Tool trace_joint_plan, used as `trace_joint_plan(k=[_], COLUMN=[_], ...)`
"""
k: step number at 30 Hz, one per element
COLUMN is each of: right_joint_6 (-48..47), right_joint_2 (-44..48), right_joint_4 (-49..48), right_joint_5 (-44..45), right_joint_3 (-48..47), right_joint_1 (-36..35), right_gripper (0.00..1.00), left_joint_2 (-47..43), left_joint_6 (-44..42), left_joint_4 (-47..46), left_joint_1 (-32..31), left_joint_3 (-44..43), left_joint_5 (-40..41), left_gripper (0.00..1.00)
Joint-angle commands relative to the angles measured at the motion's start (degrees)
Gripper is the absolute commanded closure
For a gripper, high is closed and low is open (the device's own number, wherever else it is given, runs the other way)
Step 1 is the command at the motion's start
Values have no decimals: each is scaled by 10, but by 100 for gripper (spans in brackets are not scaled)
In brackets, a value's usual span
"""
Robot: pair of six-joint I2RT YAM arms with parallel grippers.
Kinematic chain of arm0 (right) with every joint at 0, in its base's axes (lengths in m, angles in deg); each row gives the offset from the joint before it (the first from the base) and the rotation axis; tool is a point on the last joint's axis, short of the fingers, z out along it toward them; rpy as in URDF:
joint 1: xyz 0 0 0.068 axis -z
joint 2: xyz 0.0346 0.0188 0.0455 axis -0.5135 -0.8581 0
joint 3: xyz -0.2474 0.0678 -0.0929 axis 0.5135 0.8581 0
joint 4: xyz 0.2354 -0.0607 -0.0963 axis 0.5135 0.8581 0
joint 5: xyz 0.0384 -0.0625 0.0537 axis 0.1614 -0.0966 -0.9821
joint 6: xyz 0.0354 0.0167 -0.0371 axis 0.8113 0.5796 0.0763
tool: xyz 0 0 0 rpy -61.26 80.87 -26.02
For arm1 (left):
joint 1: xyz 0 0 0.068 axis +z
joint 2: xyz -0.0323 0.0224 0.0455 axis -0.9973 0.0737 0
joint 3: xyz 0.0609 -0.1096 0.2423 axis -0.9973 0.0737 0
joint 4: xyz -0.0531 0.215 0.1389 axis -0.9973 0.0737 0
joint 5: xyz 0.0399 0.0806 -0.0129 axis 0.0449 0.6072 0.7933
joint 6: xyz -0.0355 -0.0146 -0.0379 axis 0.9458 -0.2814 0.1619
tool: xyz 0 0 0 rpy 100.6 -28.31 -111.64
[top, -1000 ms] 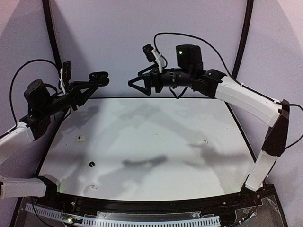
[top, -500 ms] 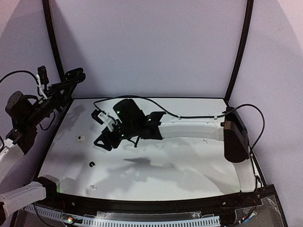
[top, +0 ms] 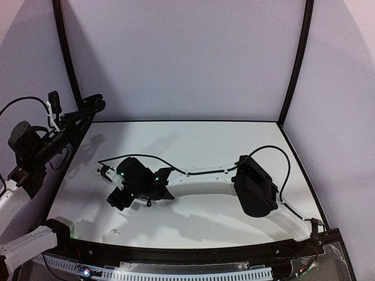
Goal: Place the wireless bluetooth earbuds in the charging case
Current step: Pick up the left earbud from the center of the board.
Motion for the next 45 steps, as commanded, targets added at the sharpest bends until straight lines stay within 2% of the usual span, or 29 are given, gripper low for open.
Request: trace_joint_plan(k=[1,10,15,19,24,30,34,39,45], right_joint_6=[12,24,-29,-29,-13,-10,-22,-19,3], right_joint_2=[-42,-100,-126,-126,-97,-70,-59,-8,101], right_joint_4=[-22,-36,-40,-28,-25,-29,-25,-53,-121], right_joint_5=[48,135,151,166,175,191,209,206,200], right_joint_3=[-47,-76,-96,-91,-52,-14,-8,62,217], right_joint_1=[-19,-27,-41,-49,-48,-48,-45,-36,-24], right_gripper=[12,19,32,47,52,66,72,75,78], left_joint_2=[-2,1,6,9,12,15,17,21,26], left_joint_6=[4,15,16,10,7,12,10,10,10], left_joint_4=[-10,-24,-25,-22,-26,-31,-31,-35,-45], left_joint_1=[2,2,2,3,2,3,3,2,2], left_joint_3=[14,29,28,26,26,30,29,30,33], left_joint_5=[-6,-13,-14,-12,-14,-15,-17,-20,-26], left_gripper=[99,99,99,99,99,99,99,99,99])
